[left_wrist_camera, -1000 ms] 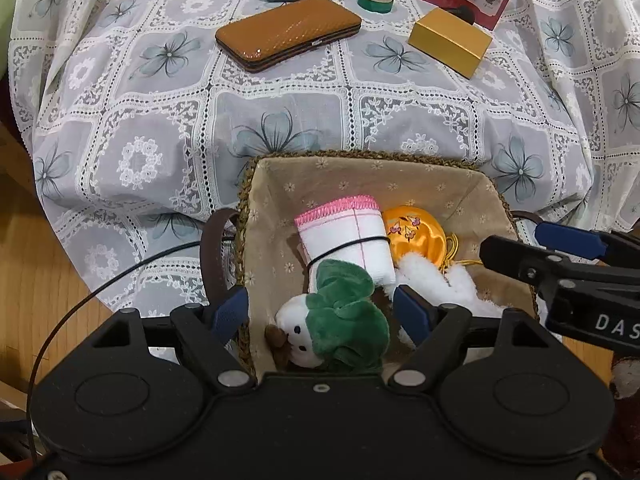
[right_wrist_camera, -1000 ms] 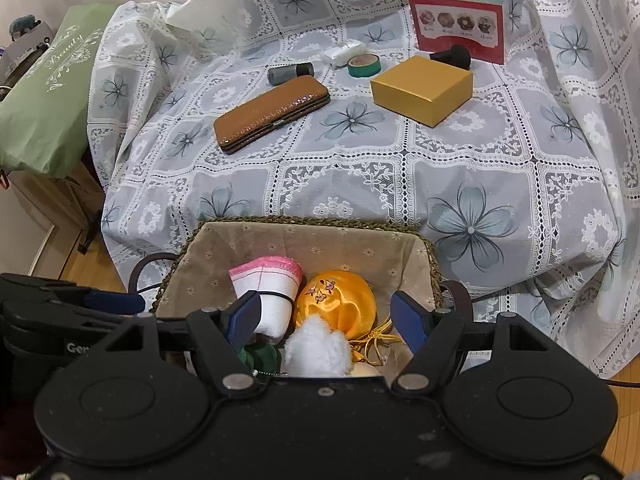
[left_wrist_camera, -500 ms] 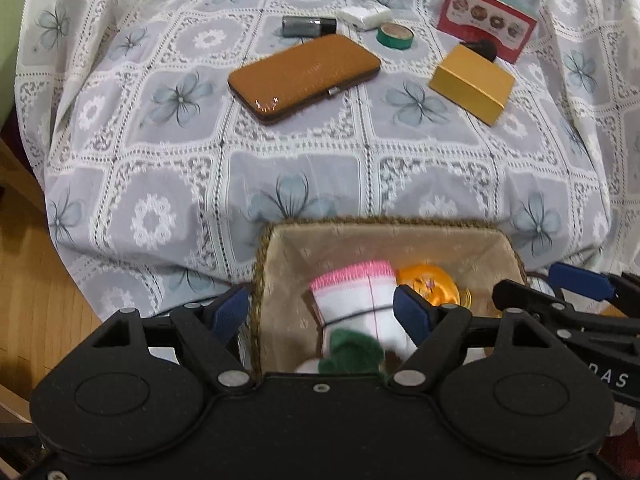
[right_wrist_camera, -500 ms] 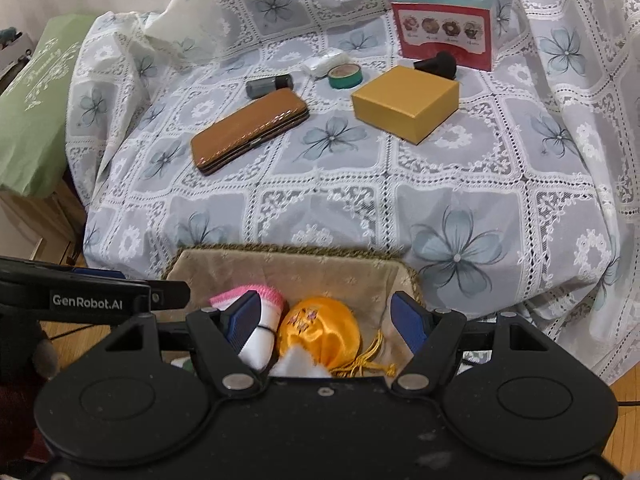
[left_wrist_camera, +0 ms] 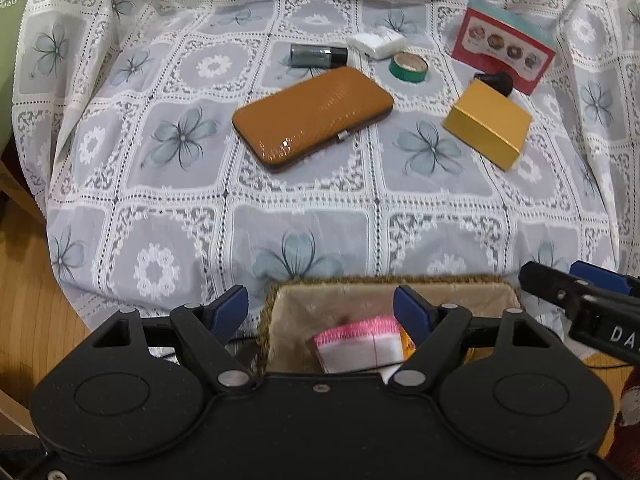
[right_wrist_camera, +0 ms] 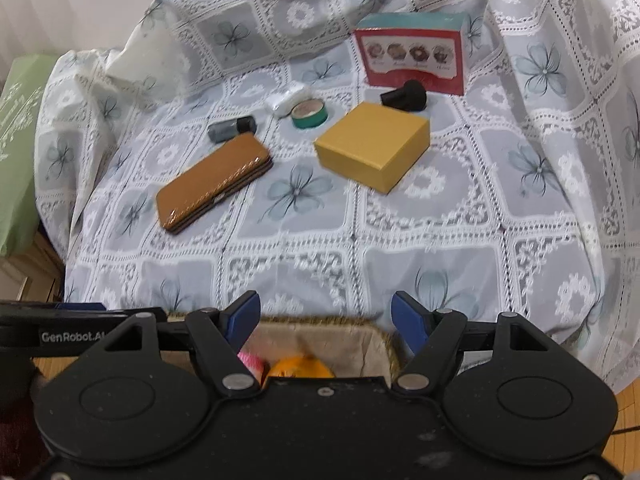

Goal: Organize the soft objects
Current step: 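Withdraw both open tools from the basket toward the remaining objects, then grasp the black round-topped item with the right tool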

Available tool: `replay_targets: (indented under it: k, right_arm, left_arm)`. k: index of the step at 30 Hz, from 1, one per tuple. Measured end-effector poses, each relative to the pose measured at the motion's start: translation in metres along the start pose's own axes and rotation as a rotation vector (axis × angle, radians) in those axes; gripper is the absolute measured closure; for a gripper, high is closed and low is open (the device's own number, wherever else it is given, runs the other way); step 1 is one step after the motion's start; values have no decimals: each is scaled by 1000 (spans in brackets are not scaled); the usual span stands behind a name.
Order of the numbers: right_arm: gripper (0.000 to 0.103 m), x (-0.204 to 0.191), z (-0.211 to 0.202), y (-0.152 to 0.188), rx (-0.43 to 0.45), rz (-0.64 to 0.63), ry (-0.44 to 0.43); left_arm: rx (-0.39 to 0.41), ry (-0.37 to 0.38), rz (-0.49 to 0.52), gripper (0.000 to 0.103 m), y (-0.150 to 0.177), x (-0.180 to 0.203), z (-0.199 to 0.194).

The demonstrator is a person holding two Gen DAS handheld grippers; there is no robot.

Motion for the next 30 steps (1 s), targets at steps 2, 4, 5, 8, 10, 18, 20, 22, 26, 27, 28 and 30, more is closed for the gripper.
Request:
replay_targets:
  k: [2,4,5,8,10,18,20,22,26,27,28,30]
  right_arm:
    - [30,3,2,-4,3,6,9]
    - [30,7,5,-9,5,13,16]
    - [30,9,6,-12,7,15,20]
    - [29,16,13,-20,9,22,33]
    - [29,21,19,-25,8,29,45]
    - [29,42,46,-50,21,56,89]
    - [28,47,54,-61,35,61,106]
    - [27,52,60,-73,56,65,115]
    - [26,59,74,-100,105,68,145]
    - [26,61,79,-106,118,67,156]
    - [26,63,84,-114,132,65,170]
    - [26,68,93,-126,152,61,192]
  left_arm:
    - [3,-3,-7,28,-5,-1,2]
    - [2,-5,-15,28,-9,-1,5]
    - [1,-5,-19,28,-11,-2,6]
    - [4,-9,-29,28,-19,-3,11]
    - [9,-12,-36,28,-25,-4,14]
    - [41,-25,-53,28,-58,-4,29]
    - [50,-30,-52,27,-66,-3,34]
    - [63,-34,-51,27,-76,-2,39]
    - [89,-38,-55,27,-95,1,48]
    - [96,-40,-55,27,-100,2,50]
    - [103,-43,-54,27,-104,3,52]
    - [118,-47,-57,27,-114,4,58]
Point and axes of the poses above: each gripper's, at about its wrist camera, not at the fingertips, and z roughly the way its jaws point, x to its right, y to its underside, the point moved 5 cm from there along z, roughly the way its jaws point, and after that the axes turned 10 degrees about -z, right-handed, at the moved point
